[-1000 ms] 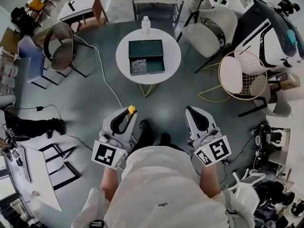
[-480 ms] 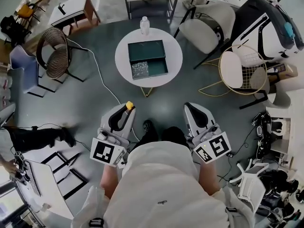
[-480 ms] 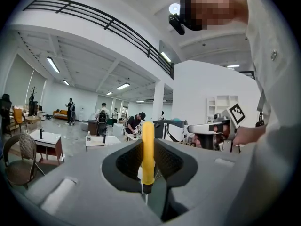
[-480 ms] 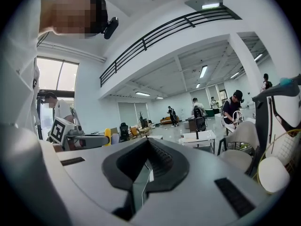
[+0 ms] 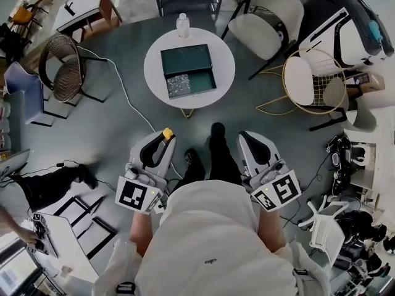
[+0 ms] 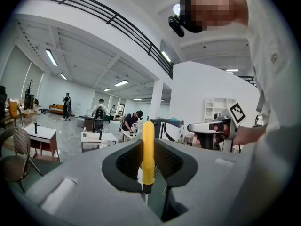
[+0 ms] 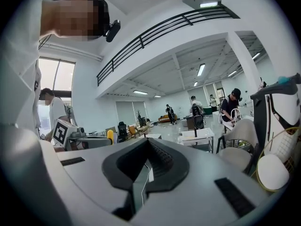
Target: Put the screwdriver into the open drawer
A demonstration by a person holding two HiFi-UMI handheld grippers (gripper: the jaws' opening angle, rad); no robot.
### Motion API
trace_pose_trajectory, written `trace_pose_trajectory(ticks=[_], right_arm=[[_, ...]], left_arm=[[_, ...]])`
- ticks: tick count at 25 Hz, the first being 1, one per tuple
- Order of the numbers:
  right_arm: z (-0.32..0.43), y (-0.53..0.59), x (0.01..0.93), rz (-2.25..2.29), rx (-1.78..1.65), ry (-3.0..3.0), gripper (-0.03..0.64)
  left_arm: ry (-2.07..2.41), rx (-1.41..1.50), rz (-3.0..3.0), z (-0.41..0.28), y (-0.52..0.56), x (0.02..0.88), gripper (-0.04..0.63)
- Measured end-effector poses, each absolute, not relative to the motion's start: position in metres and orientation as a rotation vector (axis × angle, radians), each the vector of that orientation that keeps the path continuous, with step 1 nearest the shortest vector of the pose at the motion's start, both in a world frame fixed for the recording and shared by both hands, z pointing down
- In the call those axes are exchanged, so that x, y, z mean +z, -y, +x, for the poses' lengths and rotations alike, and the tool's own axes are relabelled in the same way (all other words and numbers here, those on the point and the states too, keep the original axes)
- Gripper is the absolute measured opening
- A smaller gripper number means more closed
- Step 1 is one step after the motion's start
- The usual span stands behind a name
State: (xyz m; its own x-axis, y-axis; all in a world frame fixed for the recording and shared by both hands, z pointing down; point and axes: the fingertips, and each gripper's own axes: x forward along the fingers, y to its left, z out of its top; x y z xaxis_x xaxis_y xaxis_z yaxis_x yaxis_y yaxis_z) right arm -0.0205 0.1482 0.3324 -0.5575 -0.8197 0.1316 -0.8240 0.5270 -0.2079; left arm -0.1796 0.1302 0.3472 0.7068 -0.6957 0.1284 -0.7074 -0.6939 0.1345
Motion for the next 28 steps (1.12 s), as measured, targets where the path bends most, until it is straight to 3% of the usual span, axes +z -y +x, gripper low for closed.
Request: trace_pose_trajectory(ticks=[15,28], right_arm=[[0.004,-0.056,0.326,1.313,0.380,2.845,0.006],[0.053,0.030,0.330,1.112,0.403,2.945,0.006]], left_arm=[[1.325,0.085,2.656,-0.163,-0.059,0.330,0.078],[1.483,0.101,2.593,-0.106,0.004,0.321,0.078]])
